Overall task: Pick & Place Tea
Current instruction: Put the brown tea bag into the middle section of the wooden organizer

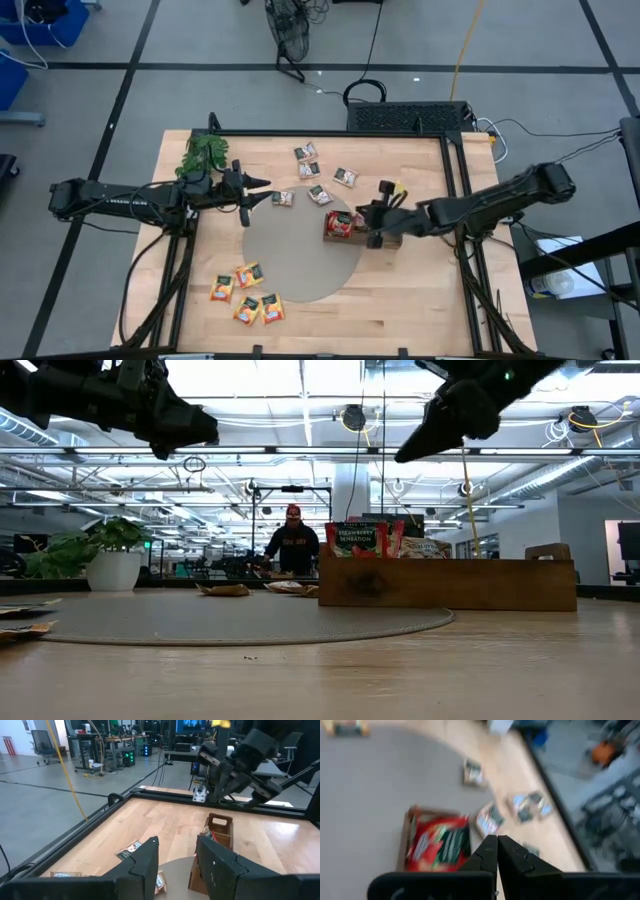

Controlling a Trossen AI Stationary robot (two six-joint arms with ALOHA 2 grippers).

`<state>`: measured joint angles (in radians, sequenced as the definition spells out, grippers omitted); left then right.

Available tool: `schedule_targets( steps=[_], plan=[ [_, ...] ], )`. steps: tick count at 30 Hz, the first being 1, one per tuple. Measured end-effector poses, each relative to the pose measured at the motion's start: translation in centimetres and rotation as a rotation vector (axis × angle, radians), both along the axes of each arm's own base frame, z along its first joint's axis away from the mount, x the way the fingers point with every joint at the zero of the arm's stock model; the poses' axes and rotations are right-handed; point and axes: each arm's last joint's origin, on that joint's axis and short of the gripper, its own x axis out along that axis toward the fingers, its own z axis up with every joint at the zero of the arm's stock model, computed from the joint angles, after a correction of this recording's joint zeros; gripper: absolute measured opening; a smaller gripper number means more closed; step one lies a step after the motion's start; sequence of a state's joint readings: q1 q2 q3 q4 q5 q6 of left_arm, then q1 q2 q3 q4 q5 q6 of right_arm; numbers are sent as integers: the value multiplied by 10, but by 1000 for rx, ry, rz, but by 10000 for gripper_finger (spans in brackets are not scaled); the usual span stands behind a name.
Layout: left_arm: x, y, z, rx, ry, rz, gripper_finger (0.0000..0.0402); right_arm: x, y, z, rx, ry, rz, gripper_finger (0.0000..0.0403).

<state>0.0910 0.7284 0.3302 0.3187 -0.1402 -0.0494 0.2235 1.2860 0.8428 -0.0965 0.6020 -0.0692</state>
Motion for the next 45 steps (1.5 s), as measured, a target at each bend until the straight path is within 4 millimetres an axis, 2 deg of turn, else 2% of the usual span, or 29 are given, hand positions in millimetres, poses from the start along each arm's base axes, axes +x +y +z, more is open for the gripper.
schedule_targets(
  steps=[10, 13, 17, 21, 24, 28, 34, 37, 41, 45],
  plan=[
    [0, 0, 4, 6, -45, 0, 136, -37, -25, -31, -36, -373, -27, 0],
    [1, 0, 3, 41, -25, -2, 136, -45, -34, -32, -57, -468, -58, 0],
    [5, 1, -9, 71, 85, -7, 136, -50, -44, -27, -54, -548, -109, 0],
    [8, 9, -23, -9, 188, 112, 136, -51, -49, -28, -45, -555, -132, 0],
    [10, 21, -38, -128, 348, 202, 140, -51, -49, -28, -50, -551, -130, 0],
    [19, 35, -52, -241, 521, 256, 176, -50, -48, -29, -47, -534, -92, 0],
    [43, 42, -76, -113, 747, 173, 257, -49, -46, -34, -37, -477, 10, 0],
    [51, 41, -88, -65, 841, 128, 282, -49, -45, -36, -29, -452, 38, 0],
    [58, 41, -102, -17, 926, 115, 290, -49, -44, -39, -28, -421, 61, 0],
    [64, 44, -108, 19, 969, 124, 279, -49, -45, -41, -41, -394, 65, 0]
  ],
)
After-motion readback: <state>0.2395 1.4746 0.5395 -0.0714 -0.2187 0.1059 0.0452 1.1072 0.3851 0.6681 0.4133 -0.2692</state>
